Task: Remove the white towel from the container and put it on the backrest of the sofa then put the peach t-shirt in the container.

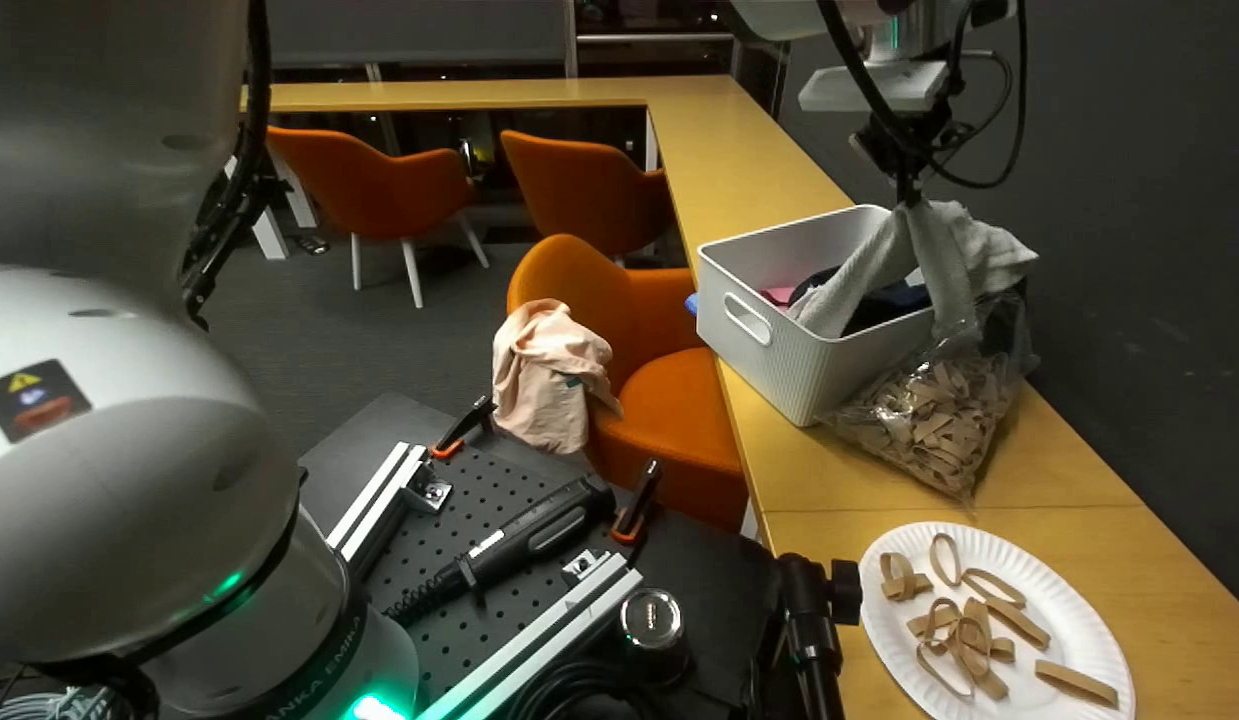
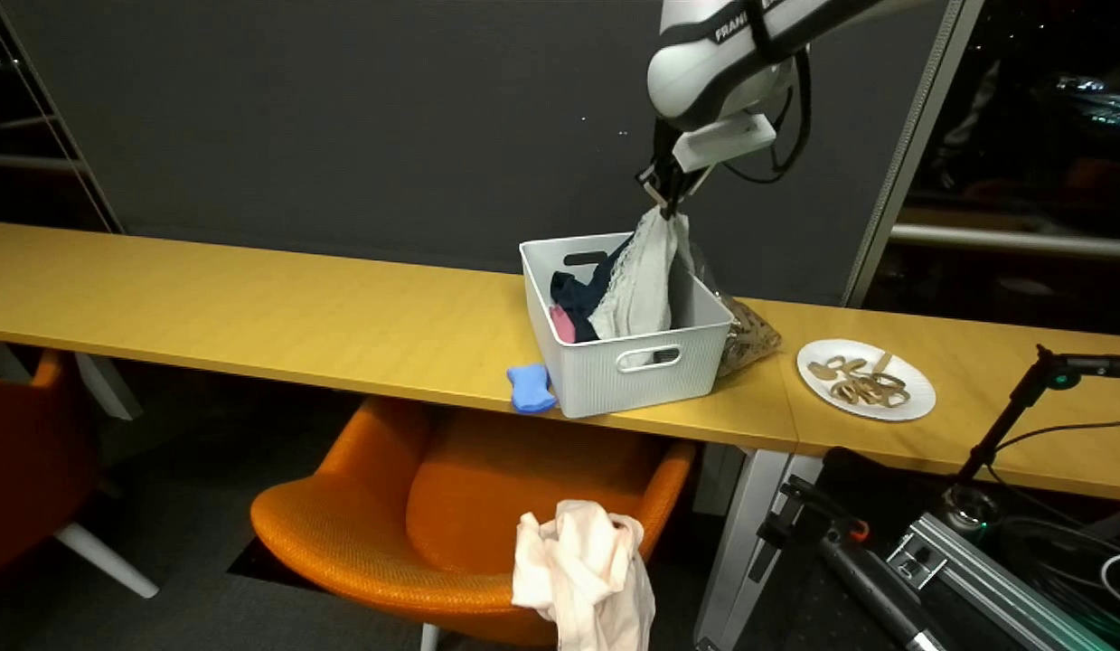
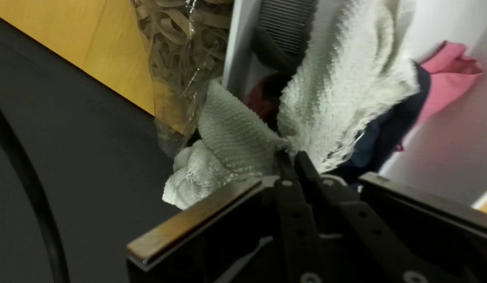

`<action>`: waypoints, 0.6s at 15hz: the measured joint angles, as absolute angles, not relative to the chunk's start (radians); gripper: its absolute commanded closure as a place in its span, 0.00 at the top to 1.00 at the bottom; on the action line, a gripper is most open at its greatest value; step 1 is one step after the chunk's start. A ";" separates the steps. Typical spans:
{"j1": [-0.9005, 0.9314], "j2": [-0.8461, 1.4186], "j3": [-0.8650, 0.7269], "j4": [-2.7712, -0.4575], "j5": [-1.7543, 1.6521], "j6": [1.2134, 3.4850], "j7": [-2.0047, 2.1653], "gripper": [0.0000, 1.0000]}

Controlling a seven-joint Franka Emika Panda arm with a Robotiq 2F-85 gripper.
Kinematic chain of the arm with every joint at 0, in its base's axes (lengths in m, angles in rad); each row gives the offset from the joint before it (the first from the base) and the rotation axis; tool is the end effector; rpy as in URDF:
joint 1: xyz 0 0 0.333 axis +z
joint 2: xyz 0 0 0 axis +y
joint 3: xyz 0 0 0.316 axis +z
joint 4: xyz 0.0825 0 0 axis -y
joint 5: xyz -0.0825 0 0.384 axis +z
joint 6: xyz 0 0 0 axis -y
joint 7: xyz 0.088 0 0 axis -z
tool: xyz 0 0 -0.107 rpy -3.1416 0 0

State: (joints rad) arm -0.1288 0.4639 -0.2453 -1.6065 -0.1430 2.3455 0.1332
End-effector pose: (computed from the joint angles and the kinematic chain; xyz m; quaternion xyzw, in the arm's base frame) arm 0.6640 -0.2366 0.3966 0.9661 -0.1862 0.1274 0.1258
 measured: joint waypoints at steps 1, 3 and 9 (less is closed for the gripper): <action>-0.120 0.416 -0.228 -1.624 -0.142 2.334 0.121 0.01; -0.104 0.327 -0.190 -1.653 -0.141 2.307 0.097 0.01; -0.026 0.088 -0.055 -1.717 -0.121 2.216 0.017 0.01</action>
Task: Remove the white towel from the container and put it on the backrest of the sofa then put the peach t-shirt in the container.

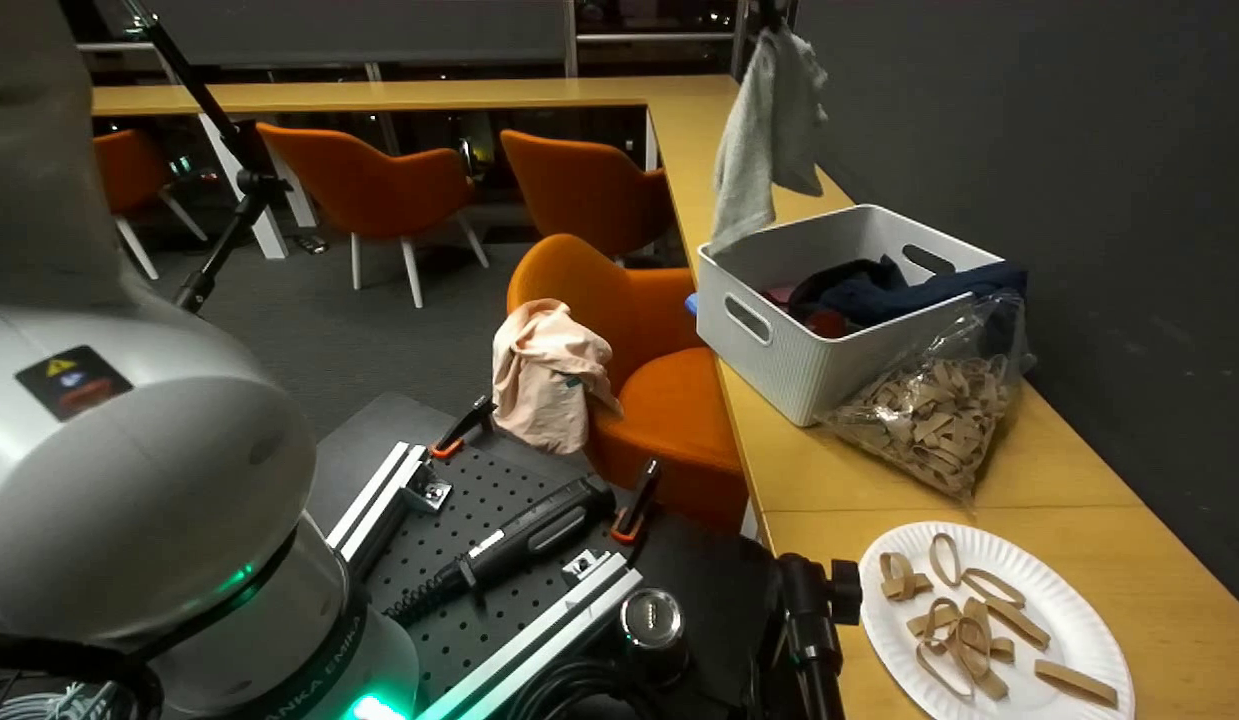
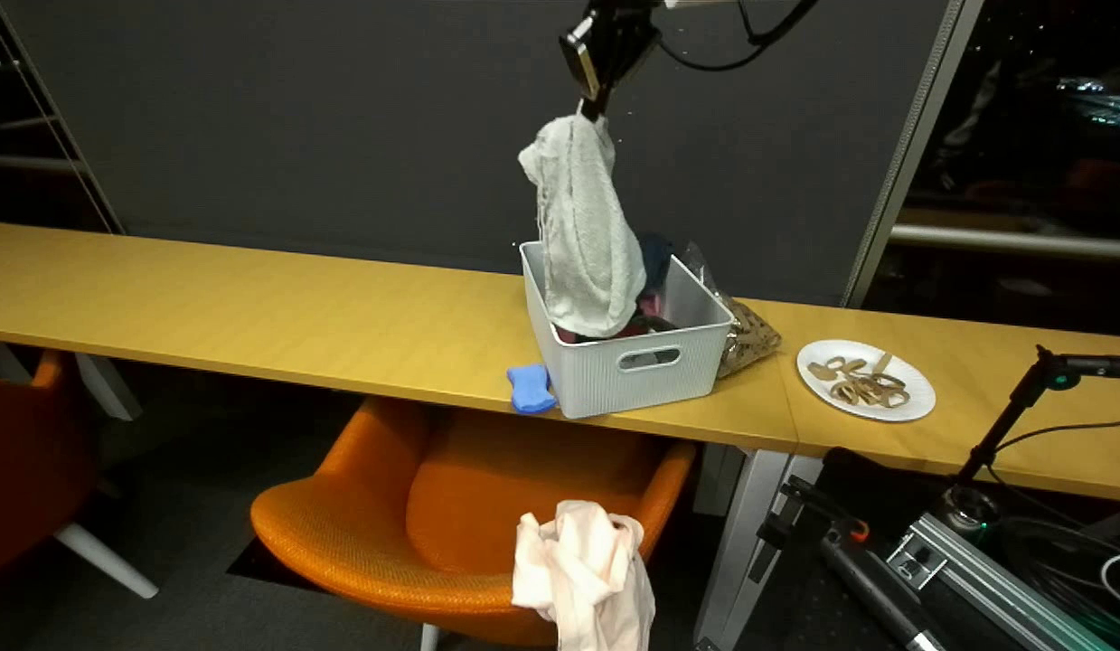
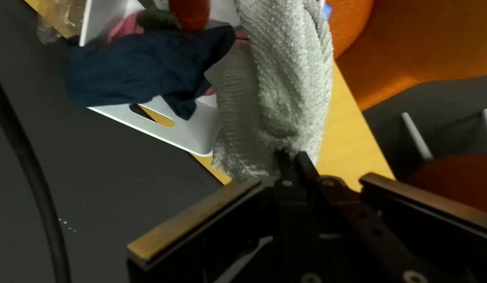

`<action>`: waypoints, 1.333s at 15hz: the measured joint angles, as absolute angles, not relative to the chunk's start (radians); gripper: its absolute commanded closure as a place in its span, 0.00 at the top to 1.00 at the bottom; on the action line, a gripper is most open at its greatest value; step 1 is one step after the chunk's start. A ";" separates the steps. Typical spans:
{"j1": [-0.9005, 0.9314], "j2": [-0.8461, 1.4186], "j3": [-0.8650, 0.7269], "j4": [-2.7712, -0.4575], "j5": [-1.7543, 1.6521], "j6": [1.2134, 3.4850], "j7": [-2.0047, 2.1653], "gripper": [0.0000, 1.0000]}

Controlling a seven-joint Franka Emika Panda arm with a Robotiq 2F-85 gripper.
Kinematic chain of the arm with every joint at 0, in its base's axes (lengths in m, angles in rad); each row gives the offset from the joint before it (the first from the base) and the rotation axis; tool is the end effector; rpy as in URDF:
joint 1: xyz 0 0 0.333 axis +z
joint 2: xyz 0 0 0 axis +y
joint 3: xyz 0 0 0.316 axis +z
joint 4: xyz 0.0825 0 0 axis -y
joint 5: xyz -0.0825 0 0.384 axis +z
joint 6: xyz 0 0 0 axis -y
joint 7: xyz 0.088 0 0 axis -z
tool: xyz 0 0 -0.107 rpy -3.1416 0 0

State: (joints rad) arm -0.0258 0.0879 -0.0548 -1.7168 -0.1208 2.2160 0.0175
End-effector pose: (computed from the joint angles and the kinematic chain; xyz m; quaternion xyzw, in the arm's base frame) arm 0.6238 -0.0531 0.5692 0.9771 -0.0217 0.2019 0.0634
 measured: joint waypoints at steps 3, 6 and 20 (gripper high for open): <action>0.034 0.025 0.021 -1.731 -0.066 2.167 -0.009 0.01; 0.090 0.038 0.083 -1.737 0.028 2.146 -0.053 0.01; 0.162 0.419 0.211 -1.609 0.167 2.027 -0.225 0.01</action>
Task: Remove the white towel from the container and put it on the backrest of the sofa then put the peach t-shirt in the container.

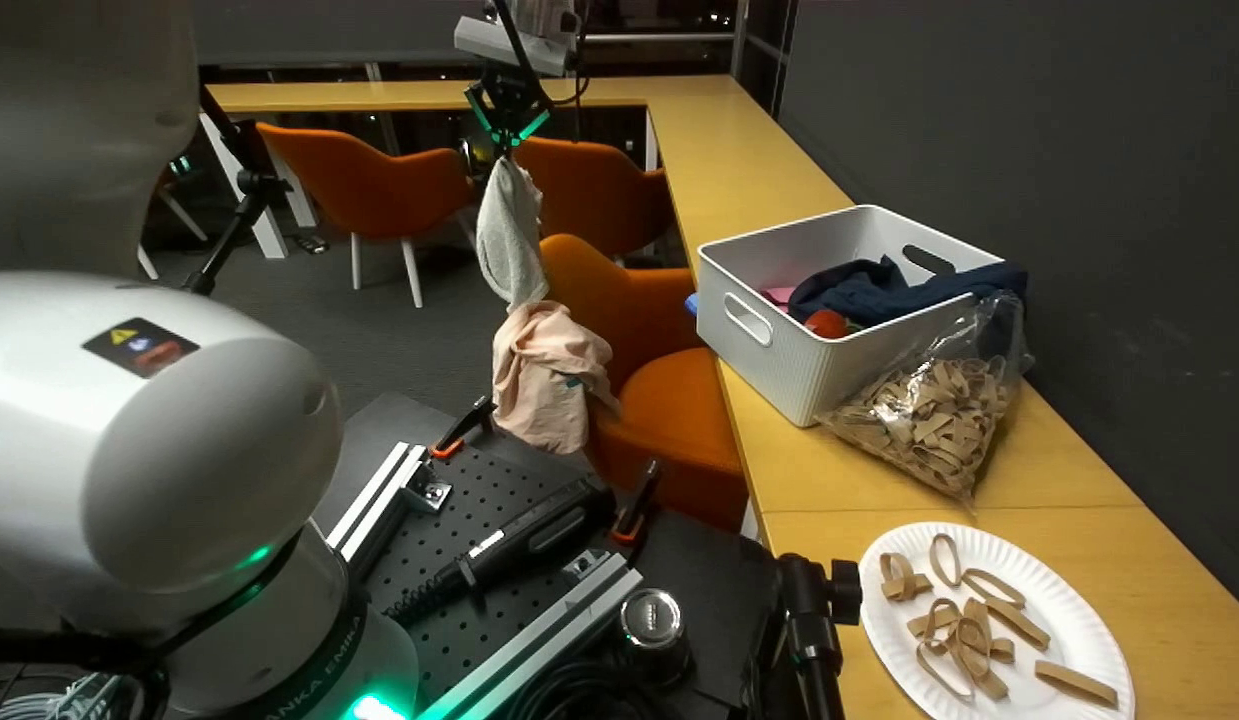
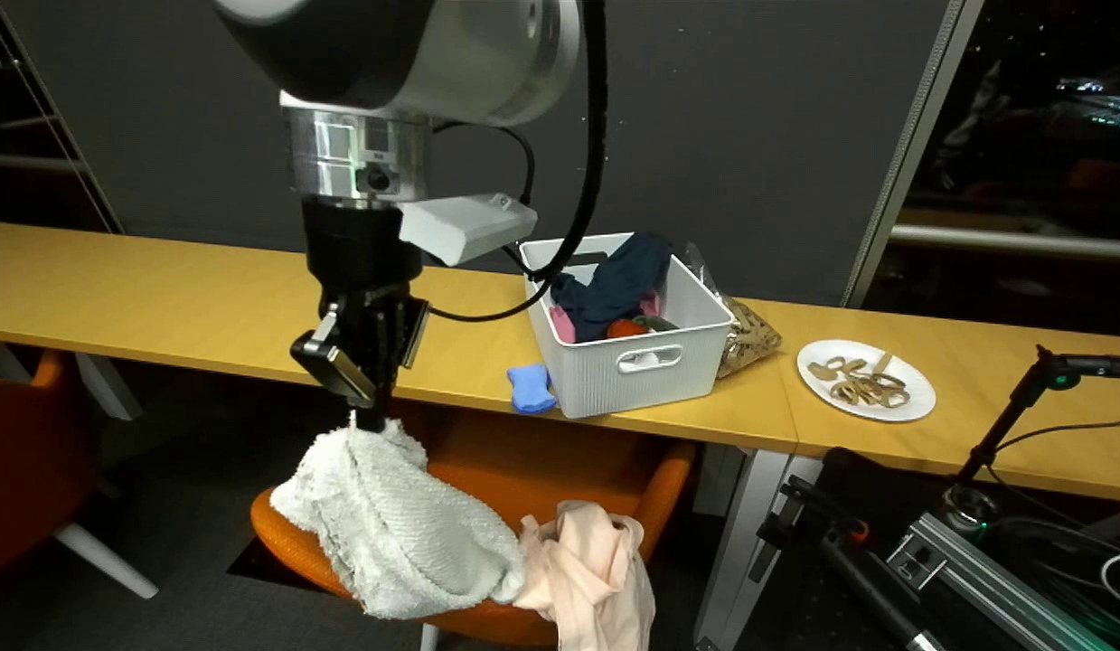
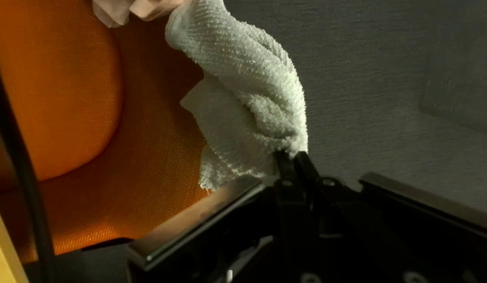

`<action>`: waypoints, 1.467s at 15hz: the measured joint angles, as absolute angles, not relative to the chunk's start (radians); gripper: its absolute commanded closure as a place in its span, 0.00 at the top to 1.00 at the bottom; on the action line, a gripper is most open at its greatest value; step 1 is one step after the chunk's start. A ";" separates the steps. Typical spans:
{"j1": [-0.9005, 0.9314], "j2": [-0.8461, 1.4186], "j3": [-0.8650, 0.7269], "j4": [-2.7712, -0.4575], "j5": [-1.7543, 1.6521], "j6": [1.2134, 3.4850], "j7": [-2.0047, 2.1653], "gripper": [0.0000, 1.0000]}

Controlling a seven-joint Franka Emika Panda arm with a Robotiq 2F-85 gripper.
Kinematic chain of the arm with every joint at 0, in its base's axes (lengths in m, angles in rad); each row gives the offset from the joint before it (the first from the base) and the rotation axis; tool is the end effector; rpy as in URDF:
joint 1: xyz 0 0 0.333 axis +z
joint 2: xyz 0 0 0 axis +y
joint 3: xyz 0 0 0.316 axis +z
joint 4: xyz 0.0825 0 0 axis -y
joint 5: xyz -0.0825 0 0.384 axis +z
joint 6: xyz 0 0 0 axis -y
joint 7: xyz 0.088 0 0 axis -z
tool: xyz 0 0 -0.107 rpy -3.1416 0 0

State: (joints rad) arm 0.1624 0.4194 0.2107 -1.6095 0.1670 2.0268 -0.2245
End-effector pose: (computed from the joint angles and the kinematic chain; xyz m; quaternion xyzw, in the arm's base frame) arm 0.6290 0.2382 0.3919 -0.9615 -0.2486 0.0062 0.1172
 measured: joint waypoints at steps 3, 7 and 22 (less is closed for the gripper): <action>0.159 0.449 0.217 -1.573 0.178 1.980 -0.268 0.01; 0.160 0.499 0.269 -1.470 0.244 1.896 -0.409 0.01; 0.098 0.792 0.207 -1.147 0.246 1.722 -0.438 0.31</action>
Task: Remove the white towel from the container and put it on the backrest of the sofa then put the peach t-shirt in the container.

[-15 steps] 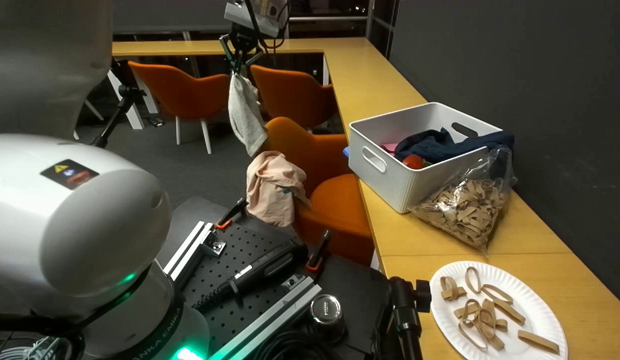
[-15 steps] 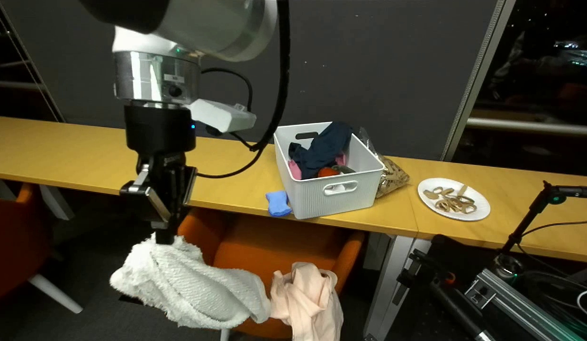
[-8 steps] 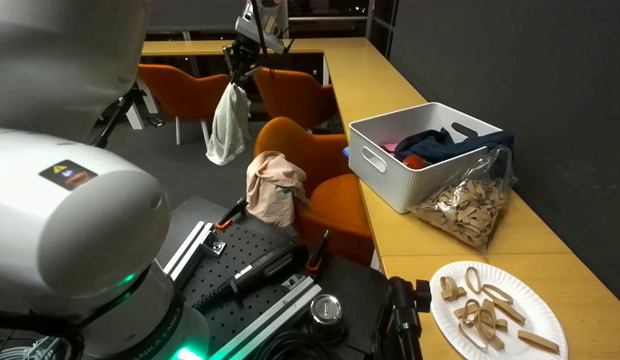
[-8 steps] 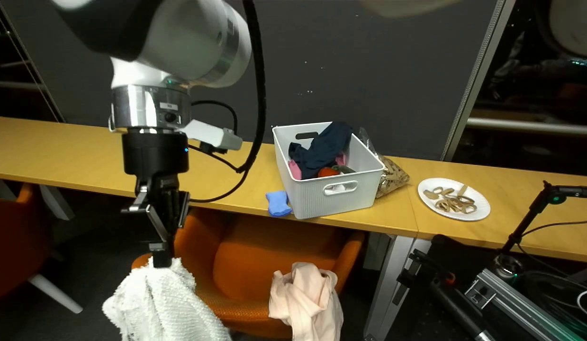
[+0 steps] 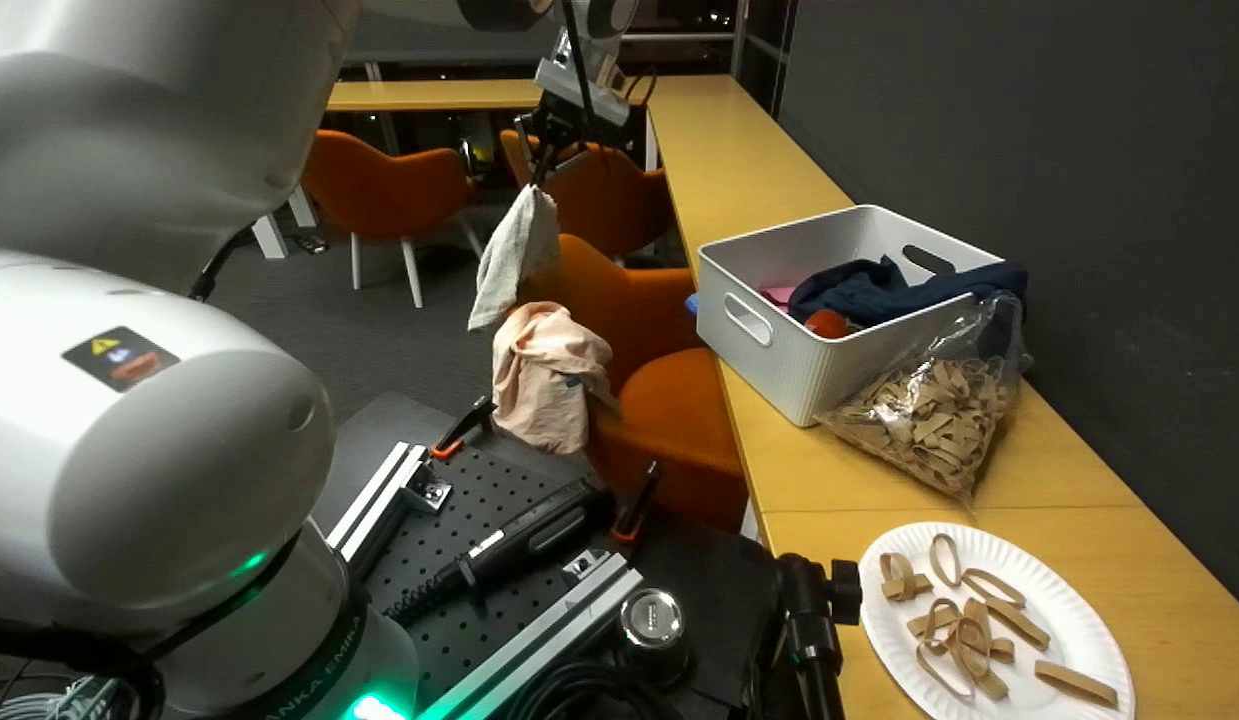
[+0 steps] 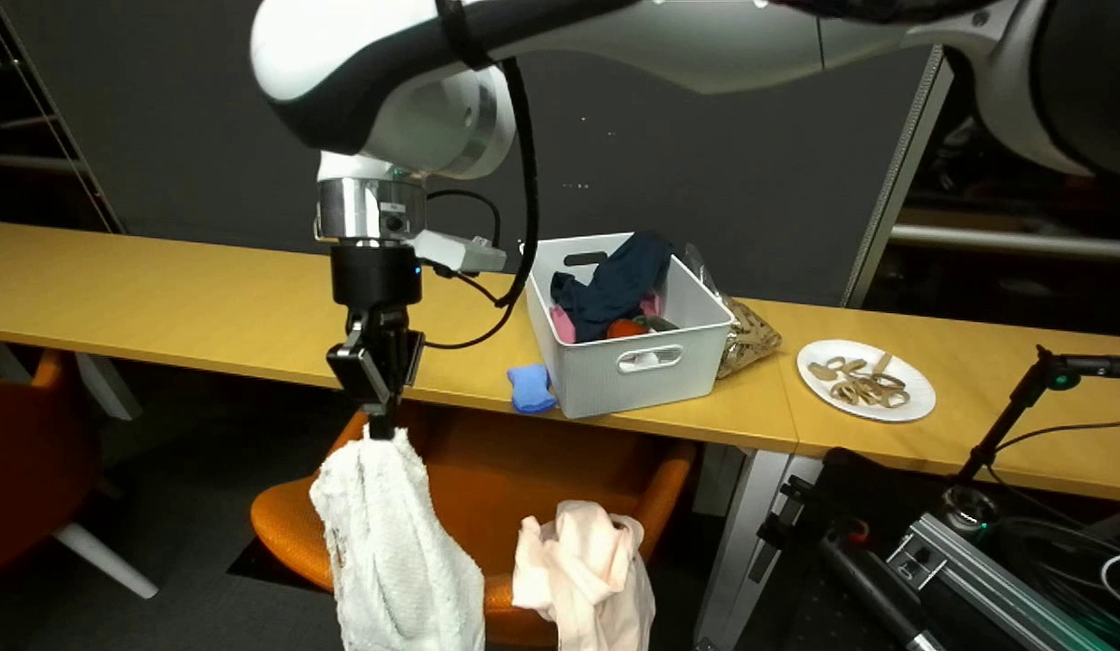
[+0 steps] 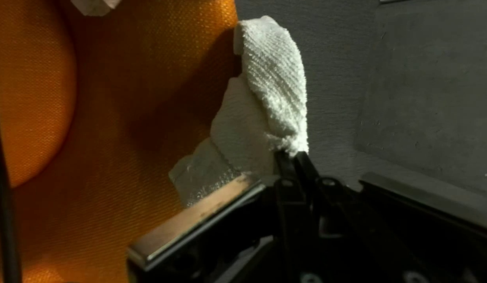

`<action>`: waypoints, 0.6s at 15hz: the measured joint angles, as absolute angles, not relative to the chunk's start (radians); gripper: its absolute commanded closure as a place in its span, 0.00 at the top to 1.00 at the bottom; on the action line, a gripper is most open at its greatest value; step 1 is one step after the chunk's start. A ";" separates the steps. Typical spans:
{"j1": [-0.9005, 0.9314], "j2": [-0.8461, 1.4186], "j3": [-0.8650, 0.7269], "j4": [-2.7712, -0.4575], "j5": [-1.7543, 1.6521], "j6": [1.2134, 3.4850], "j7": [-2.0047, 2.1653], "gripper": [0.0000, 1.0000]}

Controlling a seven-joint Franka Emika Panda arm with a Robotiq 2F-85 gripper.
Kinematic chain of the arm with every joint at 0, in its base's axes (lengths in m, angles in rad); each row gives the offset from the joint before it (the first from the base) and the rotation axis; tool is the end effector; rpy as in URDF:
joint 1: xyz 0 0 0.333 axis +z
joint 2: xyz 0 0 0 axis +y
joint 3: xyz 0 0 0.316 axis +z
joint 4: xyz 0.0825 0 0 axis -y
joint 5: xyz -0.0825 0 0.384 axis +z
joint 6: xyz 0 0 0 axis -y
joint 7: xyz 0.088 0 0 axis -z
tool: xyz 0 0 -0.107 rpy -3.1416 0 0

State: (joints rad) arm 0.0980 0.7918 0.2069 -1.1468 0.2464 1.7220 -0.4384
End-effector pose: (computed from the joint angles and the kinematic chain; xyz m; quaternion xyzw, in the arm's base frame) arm 0.7073 0.2010 0.3257 -0.9273 -0.3047 0.0850 0.2001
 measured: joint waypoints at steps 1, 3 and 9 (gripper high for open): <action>0.092 0.792 0.200 -1.132 0.236 1.722 -0.427 0.33; 0.085 0.792 0.186 -1.107 0.214 1.722 -0.400 0.47; 0.085 0.794 0.175 -1.071 0.171 1.722 -0.321 0.90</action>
State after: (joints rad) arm 0.0848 0.7942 0.1746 -1.0709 0.1708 1.7219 -0.3213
